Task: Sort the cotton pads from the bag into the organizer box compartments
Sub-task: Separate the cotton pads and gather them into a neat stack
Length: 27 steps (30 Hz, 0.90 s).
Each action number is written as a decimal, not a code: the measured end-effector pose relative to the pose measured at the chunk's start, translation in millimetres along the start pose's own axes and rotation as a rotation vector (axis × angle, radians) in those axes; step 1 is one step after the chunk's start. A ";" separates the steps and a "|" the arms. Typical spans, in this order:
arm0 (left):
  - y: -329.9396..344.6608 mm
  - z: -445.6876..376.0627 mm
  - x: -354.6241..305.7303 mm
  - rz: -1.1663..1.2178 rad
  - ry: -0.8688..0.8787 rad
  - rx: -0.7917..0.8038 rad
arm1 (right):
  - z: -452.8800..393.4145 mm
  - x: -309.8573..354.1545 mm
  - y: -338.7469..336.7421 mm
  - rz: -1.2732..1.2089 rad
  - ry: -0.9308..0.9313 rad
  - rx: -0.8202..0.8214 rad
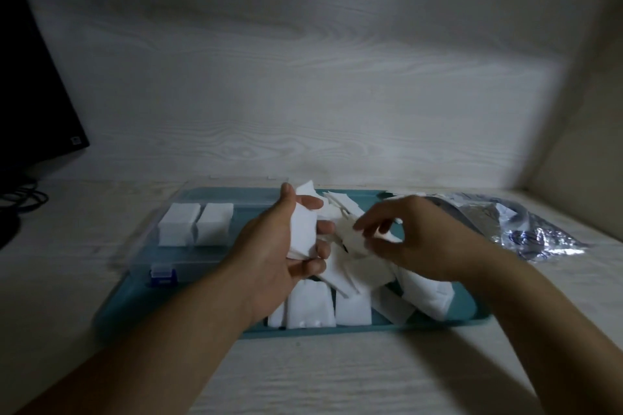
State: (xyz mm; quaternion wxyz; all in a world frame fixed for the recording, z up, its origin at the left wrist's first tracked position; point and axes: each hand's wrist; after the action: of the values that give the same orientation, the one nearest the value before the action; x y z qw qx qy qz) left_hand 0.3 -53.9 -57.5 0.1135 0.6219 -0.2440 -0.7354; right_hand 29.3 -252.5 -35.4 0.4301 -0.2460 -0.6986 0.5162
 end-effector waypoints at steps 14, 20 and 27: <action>1.7 1.1 0.7 0.047 0.008 0.040 | 6.1 7.7 -10.0 -0.551 -0.050 0.047; 2.2 -0.1 5.8 0.026 -0.003 0.111 | 2.9 30.1 3.7 -0.970 -0.014 -0.072; 1.5 -3.1 9.8 0.045 -0.005 0.115 | -2.0 41.9 24.1 -0.682 0.114 -0.242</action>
State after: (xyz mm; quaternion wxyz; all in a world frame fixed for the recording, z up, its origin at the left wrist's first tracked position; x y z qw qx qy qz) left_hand 1.1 -60.5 -65.5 0.0934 0.6198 -0.3002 -0.7190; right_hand 7.3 -210.1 -43.1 0.5837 -0.0764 -0.7713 0.2422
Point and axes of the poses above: each hand's wrist, its own z-axis away from the middle knuckle, its own y-axis out of the palm, x = y × z, and after that the axes turned 8 degrees about x, right-handed
